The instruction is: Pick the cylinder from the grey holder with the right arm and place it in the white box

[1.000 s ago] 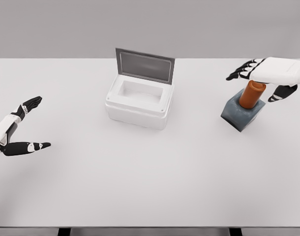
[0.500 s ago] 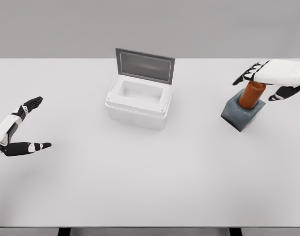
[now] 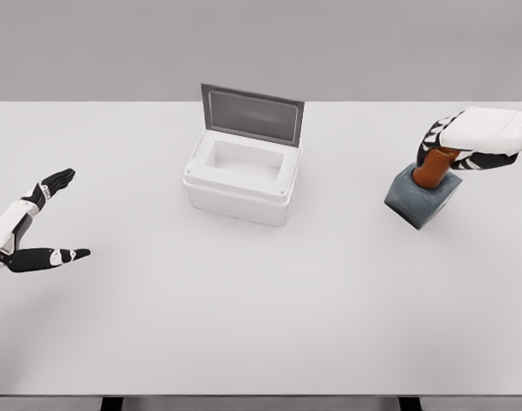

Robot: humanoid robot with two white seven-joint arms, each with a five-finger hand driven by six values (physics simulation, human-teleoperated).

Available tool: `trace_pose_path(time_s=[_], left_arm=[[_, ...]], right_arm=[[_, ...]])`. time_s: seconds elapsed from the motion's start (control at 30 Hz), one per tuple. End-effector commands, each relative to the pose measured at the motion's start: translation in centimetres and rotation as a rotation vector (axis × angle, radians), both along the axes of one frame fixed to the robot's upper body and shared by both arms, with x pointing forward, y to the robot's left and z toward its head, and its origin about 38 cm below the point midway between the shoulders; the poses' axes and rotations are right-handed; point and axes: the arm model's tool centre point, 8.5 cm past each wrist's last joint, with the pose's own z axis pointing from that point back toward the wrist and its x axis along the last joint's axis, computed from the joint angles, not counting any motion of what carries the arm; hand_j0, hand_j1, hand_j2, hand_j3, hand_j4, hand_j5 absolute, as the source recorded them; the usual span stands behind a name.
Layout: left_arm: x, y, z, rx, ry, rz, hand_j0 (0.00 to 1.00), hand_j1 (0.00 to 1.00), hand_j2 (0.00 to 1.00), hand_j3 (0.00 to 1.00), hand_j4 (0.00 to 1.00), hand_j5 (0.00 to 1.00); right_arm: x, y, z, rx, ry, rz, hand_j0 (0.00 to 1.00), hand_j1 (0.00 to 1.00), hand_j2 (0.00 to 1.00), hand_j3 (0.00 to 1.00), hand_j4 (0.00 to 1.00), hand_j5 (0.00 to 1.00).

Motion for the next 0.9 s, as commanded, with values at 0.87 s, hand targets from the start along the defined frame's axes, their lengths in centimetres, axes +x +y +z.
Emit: trace_pose_path(time_s=[0.87], left_arm=[[0.0, 0.1, 0.0, -0.006, 0.001, 0.002, 1.0, 1.0, 1.0, 1.0, 1.0, 1.0]], right_arm=[[1.4, 6.6, 2.4, 0.109, -0.084, 0.186, 0.27, 0.27, 0.27, 0.27, 0.27, 0.27]])
